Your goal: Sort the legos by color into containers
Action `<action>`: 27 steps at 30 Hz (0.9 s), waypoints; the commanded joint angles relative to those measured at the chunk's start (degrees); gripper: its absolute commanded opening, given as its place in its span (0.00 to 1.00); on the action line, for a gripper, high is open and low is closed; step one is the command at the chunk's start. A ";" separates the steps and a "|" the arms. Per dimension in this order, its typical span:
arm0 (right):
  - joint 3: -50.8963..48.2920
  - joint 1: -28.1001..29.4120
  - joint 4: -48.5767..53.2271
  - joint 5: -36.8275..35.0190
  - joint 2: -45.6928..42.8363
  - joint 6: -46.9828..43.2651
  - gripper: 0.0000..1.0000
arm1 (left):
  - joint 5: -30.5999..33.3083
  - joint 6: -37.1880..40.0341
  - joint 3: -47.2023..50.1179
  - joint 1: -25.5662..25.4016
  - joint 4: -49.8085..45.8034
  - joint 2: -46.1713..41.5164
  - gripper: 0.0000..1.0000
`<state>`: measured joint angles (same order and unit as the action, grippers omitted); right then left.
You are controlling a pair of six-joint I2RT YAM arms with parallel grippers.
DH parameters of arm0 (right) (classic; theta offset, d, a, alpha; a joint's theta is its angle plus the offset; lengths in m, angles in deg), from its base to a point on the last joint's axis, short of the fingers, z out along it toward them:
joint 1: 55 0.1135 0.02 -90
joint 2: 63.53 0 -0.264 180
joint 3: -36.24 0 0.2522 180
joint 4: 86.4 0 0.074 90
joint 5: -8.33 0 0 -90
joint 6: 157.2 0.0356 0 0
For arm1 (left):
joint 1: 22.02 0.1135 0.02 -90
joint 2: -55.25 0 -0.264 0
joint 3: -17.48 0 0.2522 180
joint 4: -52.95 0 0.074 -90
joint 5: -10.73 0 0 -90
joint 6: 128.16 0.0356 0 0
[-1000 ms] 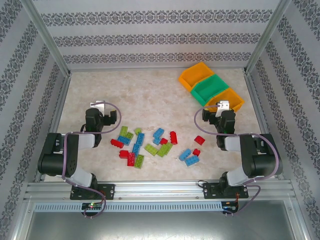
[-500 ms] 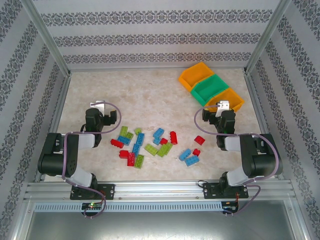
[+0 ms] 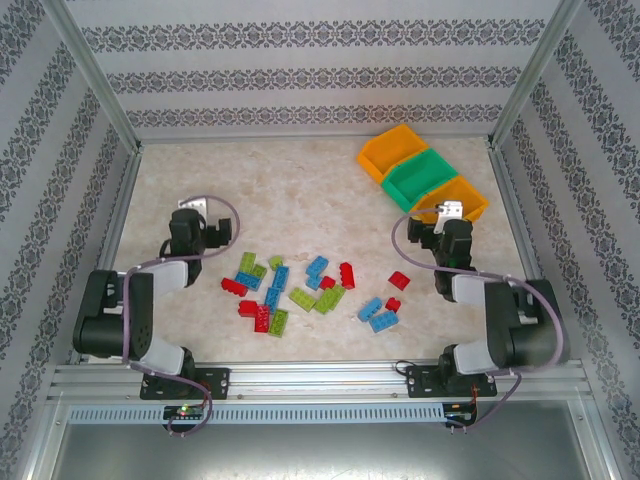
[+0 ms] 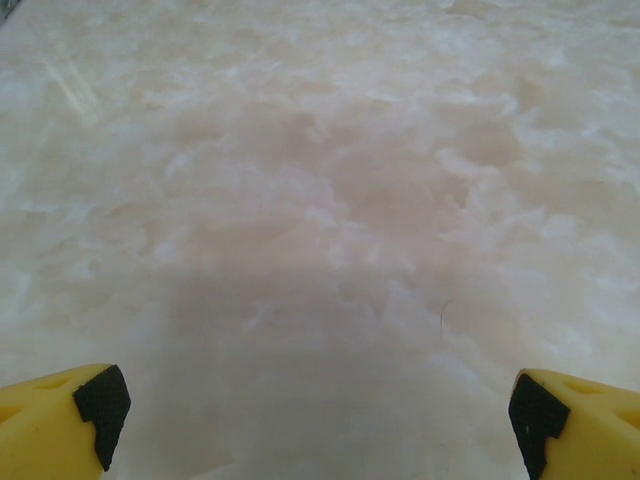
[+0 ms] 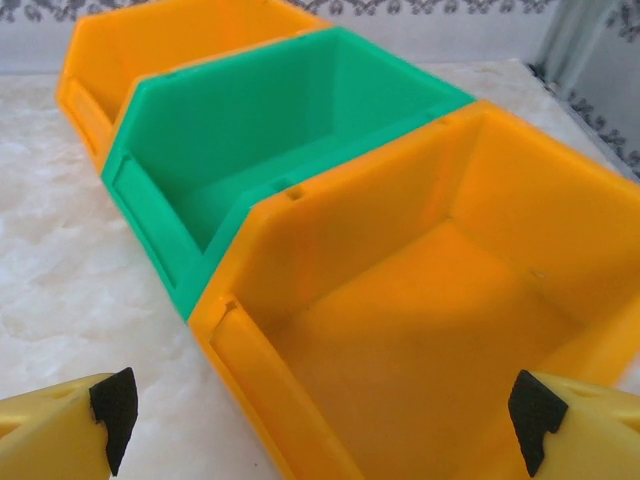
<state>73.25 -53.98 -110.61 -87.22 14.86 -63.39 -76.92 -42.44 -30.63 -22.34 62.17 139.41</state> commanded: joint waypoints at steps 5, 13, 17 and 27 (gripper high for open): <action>14.77 -1.08 39.32 -6.66 -13.72 16.52 0.92 | -3.39 -17.89 -2.22 -2.77 -12.34 -15.20 0.99; 28.68 -7.10 60.01 -1.43 -4.89 19.01 0.85 | -7.03 -14.56 -3.47 -10.14 -19.00 -20.50 1.00; 33.28 -8.63 67.03 -1.88 1.12 19.82 0.84 | -8.49 -13.47 -5.05 -15.27 -21.65 -19.65 0.99; 39.05 -11.30 69.71 5.06 12.24 21.84 0.78 | -8.88 -12.33 -4.94 -24.11 -21.12 -15.86 0.99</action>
<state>110.34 -65.13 -43.01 -84.61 26.23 -43.63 -84.92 -55.55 -34.96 -45.33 42.04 123.63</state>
